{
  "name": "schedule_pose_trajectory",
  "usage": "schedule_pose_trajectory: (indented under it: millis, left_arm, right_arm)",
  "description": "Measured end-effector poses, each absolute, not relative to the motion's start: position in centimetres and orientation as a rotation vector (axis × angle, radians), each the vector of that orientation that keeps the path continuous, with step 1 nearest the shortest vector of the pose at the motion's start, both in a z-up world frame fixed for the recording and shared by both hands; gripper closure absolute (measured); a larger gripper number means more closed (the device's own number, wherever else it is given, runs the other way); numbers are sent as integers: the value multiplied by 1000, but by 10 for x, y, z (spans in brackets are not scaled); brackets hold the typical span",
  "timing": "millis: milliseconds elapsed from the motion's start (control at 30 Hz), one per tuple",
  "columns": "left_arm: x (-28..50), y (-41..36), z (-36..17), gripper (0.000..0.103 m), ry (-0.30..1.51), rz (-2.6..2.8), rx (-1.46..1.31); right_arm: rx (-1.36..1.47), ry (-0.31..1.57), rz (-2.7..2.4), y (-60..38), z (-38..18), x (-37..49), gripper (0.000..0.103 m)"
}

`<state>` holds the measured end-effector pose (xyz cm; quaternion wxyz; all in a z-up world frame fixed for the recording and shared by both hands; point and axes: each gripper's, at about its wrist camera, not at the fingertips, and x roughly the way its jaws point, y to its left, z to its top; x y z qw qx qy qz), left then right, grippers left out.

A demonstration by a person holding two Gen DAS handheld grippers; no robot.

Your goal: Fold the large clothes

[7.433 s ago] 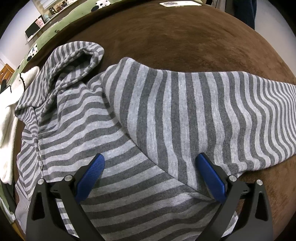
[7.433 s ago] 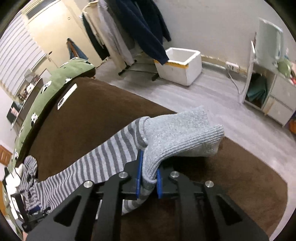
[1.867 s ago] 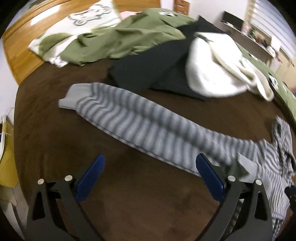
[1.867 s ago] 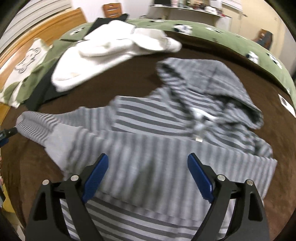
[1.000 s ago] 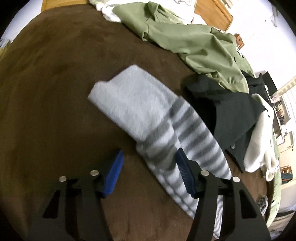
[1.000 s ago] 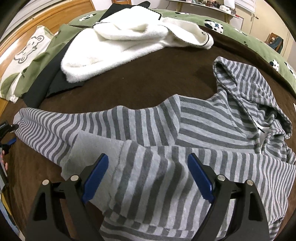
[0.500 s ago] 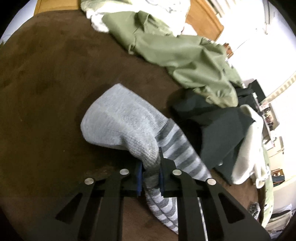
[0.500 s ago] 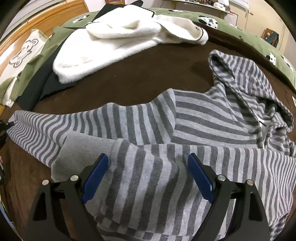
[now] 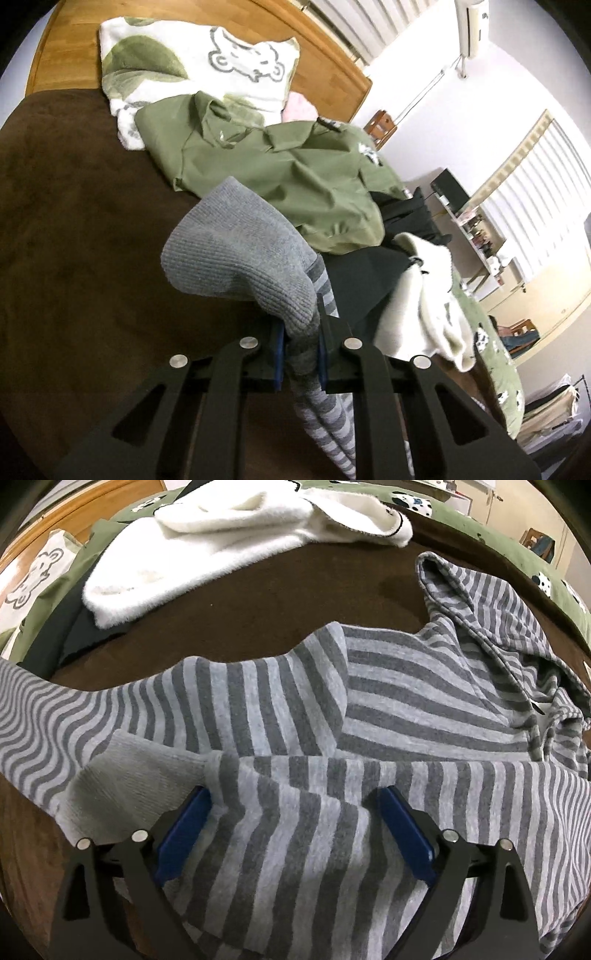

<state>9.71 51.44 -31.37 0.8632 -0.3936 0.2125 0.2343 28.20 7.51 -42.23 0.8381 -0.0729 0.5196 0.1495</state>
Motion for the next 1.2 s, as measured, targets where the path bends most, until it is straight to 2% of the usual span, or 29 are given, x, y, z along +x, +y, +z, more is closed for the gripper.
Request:
schedule_pose_trajectory:
  millis: [367, 567, 767, 1200]
  left_arm:
    - [121, 472, -243, 87, 380, 304, -739]
    - [155, 401, -176, 87, 368, 75, -608]
    - [188, 321, -137, 87, 400, -161, -568]
    - [223, 167, -83, 87, 409, -505, -570]
  right_arm:
    - [-139, 1067, 326, 67, -408, 281, 8]
    - [-106, 1052, 316, 45, -387, 280, 8]
    - [-37, 1061, 260, 7, -377, 270, 8]
    - [100, 1086, 77, -112, -368, 239, 8]
